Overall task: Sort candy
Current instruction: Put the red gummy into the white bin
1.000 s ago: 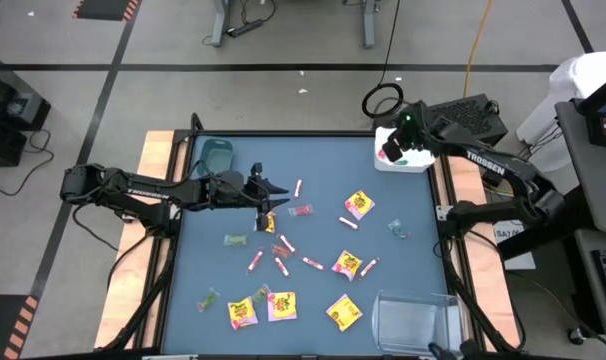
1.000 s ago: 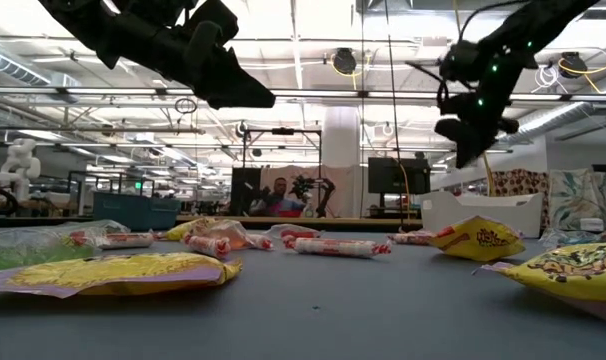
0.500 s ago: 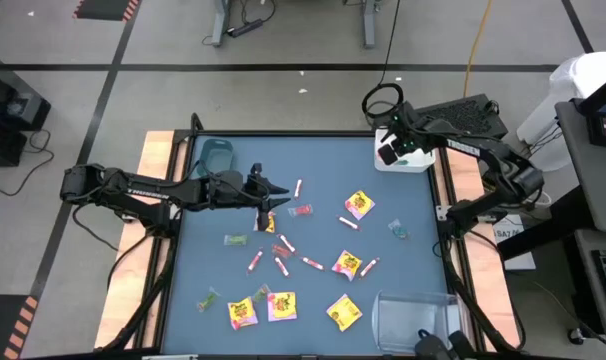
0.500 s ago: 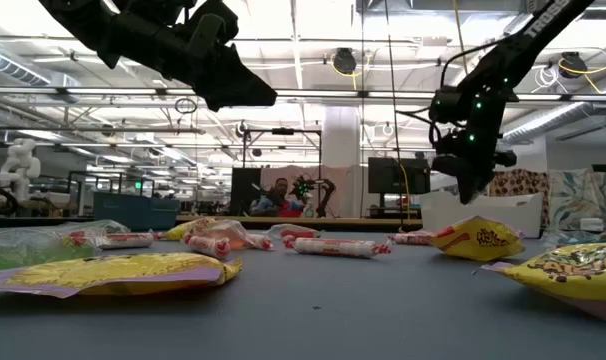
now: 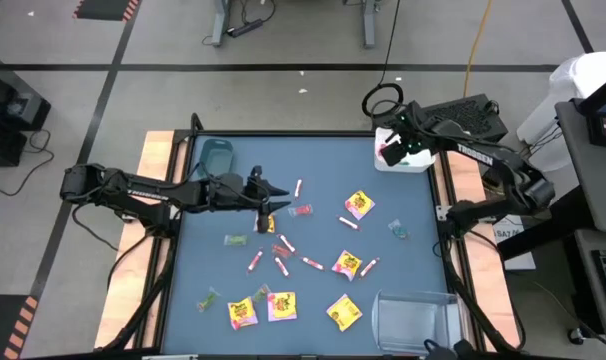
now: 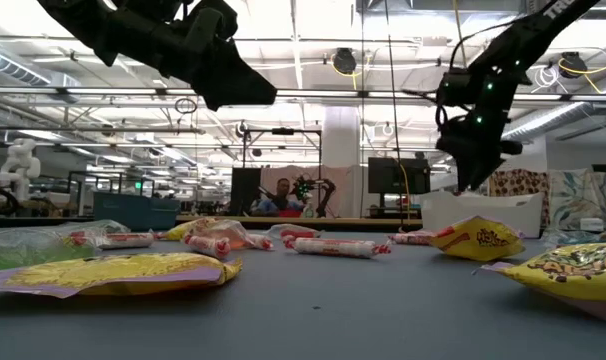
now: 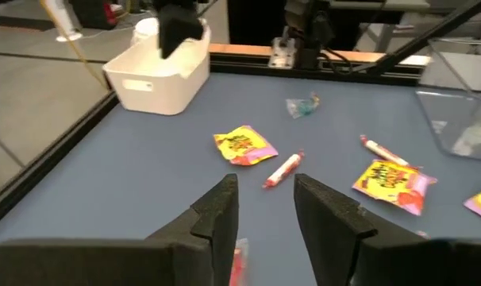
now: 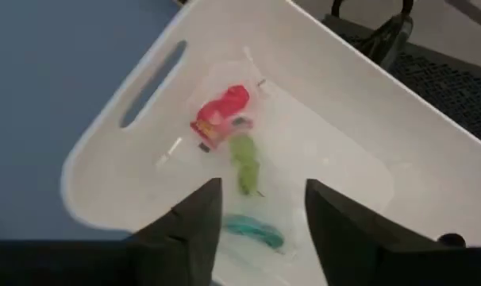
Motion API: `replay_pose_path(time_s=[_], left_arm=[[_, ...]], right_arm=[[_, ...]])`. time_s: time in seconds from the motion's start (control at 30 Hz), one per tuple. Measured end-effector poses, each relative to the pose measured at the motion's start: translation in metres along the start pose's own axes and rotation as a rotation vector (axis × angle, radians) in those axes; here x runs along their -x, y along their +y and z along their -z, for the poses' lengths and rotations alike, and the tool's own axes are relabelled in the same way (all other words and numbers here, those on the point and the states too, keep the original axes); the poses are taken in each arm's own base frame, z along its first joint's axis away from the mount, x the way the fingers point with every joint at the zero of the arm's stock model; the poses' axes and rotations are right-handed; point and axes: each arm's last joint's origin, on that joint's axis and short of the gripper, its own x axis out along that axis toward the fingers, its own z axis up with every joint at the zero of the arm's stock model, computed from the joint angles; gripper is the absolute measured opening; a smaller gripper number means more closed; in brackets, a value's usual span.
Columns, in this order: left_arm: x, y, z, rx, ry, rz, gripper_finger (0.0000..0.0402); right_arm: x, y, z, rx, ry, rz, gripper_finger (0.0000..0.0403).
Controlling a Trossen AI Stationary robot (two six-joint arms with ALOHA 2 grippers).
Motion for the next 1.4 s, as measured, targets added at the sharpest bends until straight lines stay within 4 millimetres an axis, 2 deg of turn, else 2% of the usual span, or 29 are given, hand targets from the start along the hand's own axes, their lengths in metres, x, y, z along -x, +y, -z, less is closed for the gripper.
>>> replay_pose_path(time_s=[0.13,0.3,0.43,0.53,0.67,0.77,1.0,1.13,1.4], left_arm=[[0.0,0.002,0.0,-0.001,0.003,-0.062,0.0151],[0.001,0.009,0.005,-0.014,0.052,-0.278,0.0153],[-0.005,0.007,0.014,-0.025,0.105,-0.253,0.0153],[-0.017,0.005,0.024,-0.03,0.14,-0.219,0.0153],[-0.032,0.003,0.04,-0.038,0.194,-0.195,0.0153],[-0.039,0.001,0.049,-0.033,0.22,-0.116,0.016],[-0.053,-0.001,0.067,0.001,0.26,-0.079,0.0242],[-0.06,-0.002,0.08,0.013,0.305,-0.078,0.0276],[-0.073,0.0,0.095,0.062,0.325,-0.084,0.0281]], right_arm=[[0.025,0.014,0.002,0.038,-0.094,-0.046,0.02],[0.064,0.044,0.014,0.115,-0.233,-0.161,0.0201],[0.091,0.072,0.029,0.223,-0.333,-0.286,0.0198],[0.103,0.095,0.044,0.315,-0.404,-0.38,0.0197],[0.106,0.12,0.065,0.407,-0.455,-0.501,0.0196],[0.103,0.137,0.081,0.452,-0.48,-0.574,0.0196],[0.084,0.168,0.114,0.52,-0.572,-0.708,0.0196],[0.077,0.18,0.125,0.528,-0.615,-0.77,0.0196],[0.066,0.198,0.131,0.577,-0.622,-0.789,0.0196]])
